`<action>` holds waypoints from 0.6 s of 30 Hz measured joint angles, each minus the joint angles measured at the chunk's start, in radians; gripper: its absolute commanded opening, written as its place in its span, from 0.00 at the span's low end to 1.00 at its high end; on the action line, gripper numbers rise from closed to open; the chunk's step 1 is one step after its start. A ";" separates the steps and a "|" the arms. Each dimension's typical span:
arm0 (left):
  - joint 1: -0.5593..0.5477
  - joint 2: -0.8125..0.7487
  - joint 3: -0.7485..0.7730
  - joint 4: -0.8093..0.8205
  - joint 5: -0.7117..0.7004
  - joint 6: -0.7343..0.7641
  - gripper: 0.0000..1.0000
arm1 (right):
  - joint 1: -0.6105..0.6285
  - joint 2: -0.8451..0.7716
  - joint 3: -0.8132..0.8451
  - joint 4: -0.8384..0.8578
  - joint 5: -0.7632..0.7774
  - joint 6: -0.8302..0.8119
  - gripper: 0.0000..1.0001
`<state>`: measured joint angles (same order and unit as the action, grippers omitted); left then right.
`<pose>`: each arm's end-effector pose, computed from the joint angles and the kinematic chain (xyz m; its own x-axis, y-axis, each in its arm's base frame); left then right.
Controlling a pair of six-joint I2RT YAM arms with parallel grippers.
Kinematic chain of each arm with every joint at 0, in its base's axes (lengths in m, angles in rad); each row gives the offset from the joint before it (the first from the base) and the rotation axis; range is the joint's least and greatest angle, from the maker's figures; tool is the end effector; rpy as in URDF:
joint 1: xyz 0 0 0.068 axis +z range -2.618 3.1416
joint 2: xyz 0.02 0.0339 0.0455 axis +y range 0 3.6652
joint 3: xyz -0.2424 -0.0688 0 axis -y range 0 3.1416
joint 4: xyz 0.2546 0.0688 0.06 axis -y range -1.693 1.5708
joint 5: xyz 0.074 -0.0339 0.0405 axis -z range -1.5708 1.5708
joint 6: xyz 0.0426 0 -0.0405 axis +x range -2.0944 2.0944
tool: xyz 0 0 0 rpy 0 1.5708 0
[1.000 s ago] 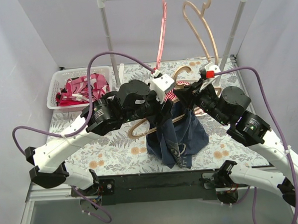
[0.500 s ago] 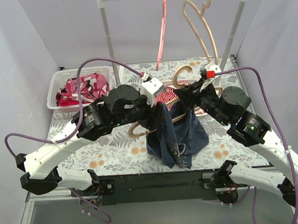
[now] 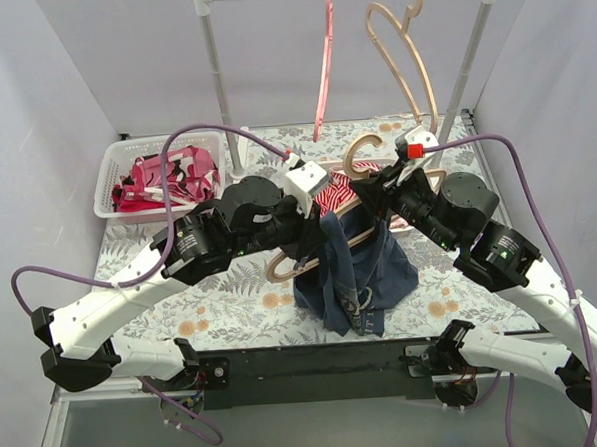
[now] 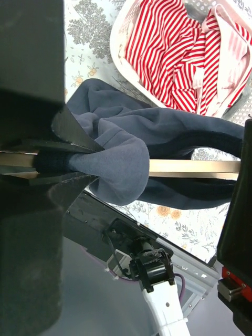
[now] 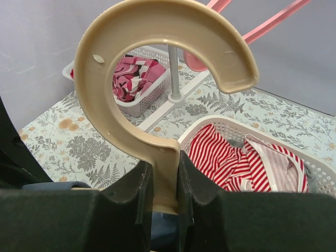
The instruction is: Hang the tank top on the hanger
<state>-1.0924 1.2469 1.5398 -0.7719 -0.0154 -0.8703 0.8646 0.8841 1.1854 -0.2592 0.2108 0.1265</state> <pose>0.1261 -0.2418 0.4205 -0.8106 -0.0974 -0.5775 0.4059 0.6173 -0.6739 0.1412 0.1519 0.4387 -0.0497 0.1319 -0.9900 -0.6069 0.7833 0.1348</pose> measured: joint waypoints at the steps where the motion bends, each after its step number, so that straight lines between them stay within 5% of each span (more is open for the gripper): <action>1: 0.000 -0.005 -0.011 0.008 0.000 -0.002 0.00 | 0.000 0.002 0.000 -0.003 -0.001 0.000 0.01; 4: 0.000 -0.024 -0.047 0.030 -0.002 -0.005 0.00 | 0.000 0.010 0.000 -0.008 -0.005 0.000 0.01; 7: 0.000 -0.050 -0.088 0.056 -0.003 -0.010 0.10 | 0.002 0.018 0.000 -0.011 -0.012 -0.001 0.01; 12: 0.000 -0.077 -0.126 0.078 -0.007 -0.020 0.00 | 0.006 0.027 0.000 -0.011 -0.027 -0.001 0.01; 18: 0.000 -0.115 -0.182 0.124 -0.024 -0.041 0.00 | 0.009 0.030 0.000 -0.011 -0.047 -0.005 0.07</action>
<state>-1.0927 1.1320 1.3579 -0.6483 -0.0395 -0.9112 0.8734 0.9142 1.1854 -0.2699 0.1642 0.1219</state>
